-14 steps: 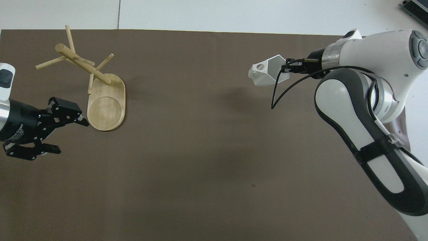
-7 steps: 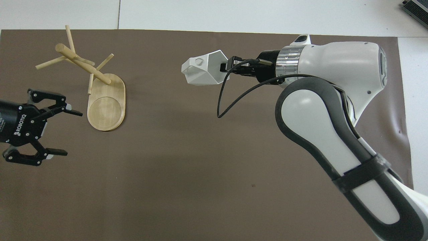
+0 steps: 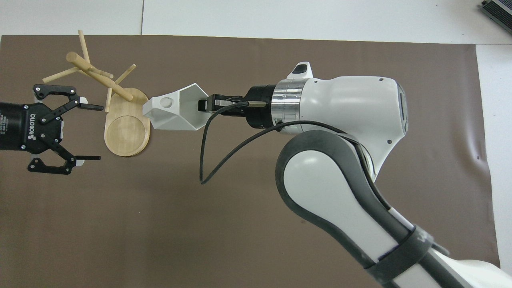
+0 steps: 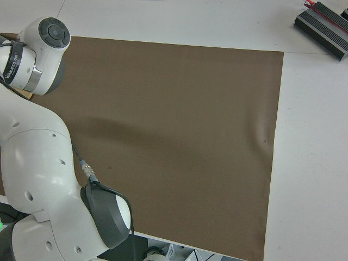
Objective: Hang cup on rack
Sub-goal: 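Carry the white cup toward the left gripper while the left gripper approaches, then grasp the white cup with the left gripper from the right gripper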
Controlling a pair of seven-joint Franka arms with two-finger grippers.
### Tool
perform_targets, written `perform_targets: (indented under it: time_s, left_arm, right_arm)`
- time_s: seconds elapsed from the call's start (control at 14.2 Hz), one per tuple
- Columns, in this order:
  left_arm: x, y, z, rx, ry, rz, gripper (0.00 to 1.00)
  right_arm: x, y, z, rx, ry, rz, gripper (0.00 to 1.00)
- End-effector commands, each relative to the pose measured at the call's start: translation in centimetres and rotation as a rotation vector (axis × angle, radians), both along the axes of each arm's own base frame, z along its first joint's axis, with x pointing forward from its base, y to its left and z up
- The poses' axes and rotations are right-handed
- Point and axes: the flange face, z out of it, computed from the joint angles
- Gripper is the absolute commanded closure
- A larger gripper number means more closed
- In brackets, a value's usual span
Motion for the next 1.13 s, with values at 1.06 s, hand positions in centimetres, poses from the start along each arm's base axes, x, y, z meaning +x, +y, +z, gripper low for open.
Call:
perform_targets:
  time_s: [1.06]
  left_arm:
    - [0.8,-3.3,-2.3,-0.169,0.092,0.131,0.0]
  right_arm:
    - [-3.0,4.1,1.5,0.065,-0.034,-0.039,1.0]
